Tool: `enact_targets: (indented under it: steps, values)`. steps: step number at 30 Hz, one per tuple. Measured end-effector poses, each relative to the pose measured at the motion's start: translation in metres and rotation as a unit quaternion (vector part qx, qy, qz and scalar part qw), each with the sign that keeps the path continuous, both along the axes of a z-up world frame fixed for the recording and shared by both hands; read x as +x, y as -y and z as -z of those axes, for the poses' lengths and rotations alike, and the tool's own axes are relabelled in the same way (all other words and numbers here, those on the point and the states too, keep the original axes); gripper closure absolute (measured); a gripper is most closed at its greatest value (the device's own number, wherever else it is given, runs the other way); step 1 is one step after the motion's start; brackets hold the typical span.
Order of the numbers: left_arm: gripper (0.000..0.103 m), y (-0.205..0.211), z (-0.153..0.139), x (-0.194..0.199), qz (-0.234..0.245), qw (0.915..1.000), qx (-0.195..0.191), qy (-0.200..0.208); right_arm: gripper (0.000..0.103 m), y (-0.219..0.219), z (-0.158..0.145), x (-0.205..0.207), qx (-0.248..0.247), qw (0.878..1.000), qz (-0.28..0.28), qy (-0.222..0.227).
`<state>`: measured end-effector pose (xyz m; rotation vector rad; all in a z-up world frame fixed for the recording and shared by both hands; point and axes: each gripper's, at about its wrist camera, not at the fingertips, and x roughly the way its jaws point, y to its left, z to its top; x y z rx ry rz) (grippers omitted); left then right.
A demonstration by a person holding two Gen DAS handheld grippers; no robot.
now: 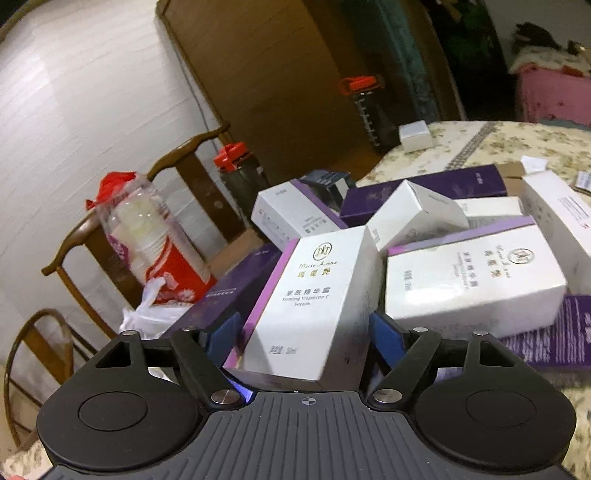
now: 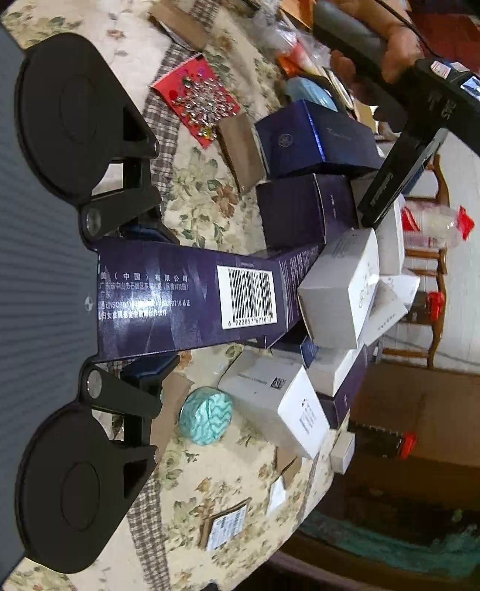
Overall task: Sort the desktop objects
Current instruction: 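Grasp the white purple-striped serum box with the left tool while the right tool holds its box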
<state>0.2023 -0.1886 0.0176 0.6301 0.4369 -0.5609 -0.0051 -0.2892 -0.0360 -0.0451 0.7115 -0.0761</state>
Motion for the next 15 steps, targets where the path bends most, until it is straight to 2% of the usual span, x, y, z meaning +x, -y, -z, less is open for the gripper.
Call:
enact_targets:
  steps: [2,4,7,9,10,11,12,15]
  values:
    - [0.025,0.002,0.001,0.002,-0.010,0.9999,-0.007,0.002,0.047,0.003,0.000,-0.001,0.011,1.000,0.010,0.003]
    - [0.027,0.001,0.000,0.003,-0.017,0.9997,-0.018,0.003,0.050,0.006,-0.002,-0.002,0.024,1.000,0.018,0.005]
    - [0.045,-0.003,-0.007,-0.002,-0.019,0.9989,-0.041,0.012,0.051,0.005,-0.001,-0.004,0.024,0.999,0.022,0.014]
    - [0.060,-0.006,-0.012,-0.007,-0.020,0.9980,-0.058,0.011,0.051,0.000,-0.001,-0.006,0.011,0.999,0.022,0.021]
    - [0.076,-0.008,-0.015,-0.009,-0.018,0.9977,-0.065,0.009,0.051,-0.002,-0.001,-0.008,0.002,0.999,0.021,0.024]
    - [0.099,-0.009,-0.017,-0.011,-0.016,0.9974,-0.070,0.002,0.051,-0.006,-0.001,-0.008,-0.009,0.999,0.019,0.027]
    - [0.103,-0.010,-0.020,-0.013,-0.016,0.9968,-0.078,-0.008,0.051,-0.008,-0.002,-0.009,-0.015,0.999,0.018,0.030]
    - [0.103,-0.015,-0.024,-0.017,-0.019,0.9951,-0.096,-0.019,0.051,-0.012,-0.006,-0.015,-0.015,0.999,0.014,0.042]
